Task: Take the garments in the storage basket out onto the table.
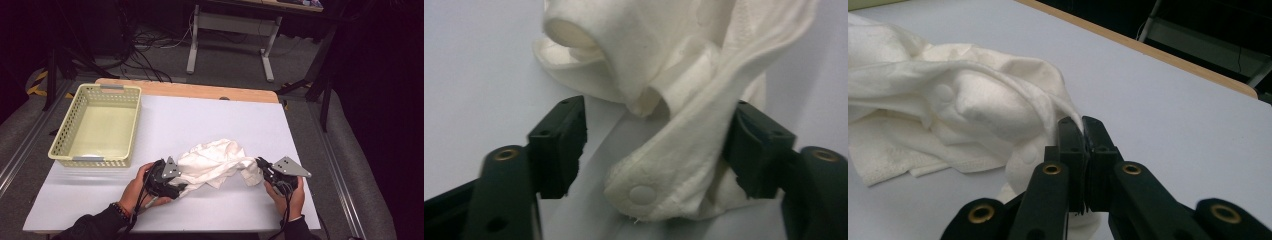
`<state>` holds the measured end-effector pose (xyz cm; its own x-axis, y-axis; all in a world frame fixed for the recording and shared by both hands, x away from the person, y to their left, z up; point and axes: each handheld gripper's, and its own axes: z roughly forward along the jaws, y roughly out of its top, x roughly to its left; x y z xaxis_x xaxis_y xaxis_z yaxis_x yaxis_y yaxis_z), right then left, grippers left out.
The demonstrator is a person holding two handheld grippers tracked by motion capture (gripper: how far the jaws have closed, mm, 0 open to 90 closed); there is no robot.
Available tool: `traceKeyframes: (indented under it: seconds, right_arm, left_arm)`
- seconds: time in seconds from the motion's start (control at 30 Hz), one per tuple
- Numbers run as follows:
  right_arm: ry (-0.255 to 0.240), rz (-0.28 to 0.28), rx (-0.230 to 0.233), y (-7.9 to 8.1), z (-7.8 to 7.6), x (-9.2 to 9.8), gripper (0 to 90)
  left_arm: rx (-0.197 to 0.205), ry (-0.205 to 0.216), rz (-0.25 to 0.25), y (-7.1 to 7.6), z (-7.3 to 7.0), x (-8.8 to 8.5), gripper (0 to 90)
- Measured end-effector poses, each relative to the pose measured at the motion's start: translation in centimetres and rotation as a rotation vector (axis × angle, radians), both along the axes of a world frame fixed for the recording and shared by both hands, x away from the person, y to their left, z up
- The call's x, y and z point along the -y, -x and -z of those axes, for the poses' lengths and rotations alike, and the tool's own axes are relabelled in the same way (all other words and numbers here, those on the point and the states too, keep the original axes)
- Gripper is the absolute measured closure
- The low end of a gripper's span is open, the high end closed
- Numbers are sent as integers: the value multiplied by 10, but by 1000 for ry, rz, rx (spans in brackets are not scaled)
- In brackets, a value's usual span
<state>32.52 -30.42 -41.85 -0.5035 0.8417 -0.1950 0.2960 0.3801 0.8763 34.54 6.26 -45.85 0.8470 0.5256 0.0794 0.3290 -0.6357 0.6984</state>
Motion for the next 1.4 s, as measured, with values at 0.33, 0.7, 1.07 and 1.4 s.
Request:
traceKeyframes:
  seconds: [0.33, 0.7, 1.07, 1.4]
  right_arm:
    - [-6, -46, -73, -6, 9, -6, 876]
    - [-144, -245, -185, -5, 12, -44, 883]
    - [-83, -430, -106, 27, -2, -102, 884]
    - [-17, -423, -95, 33, 3, -105, 845]
  left_arm:
    - [81, 77, -66, -8, -22, -13, 823]
    - [309, 252, -157, -25, -124, -28, 833]
    - [382, 170, -91, -55, -178, 17, 828]
    - [287, 215, 14, -63, -140, 66, 820]
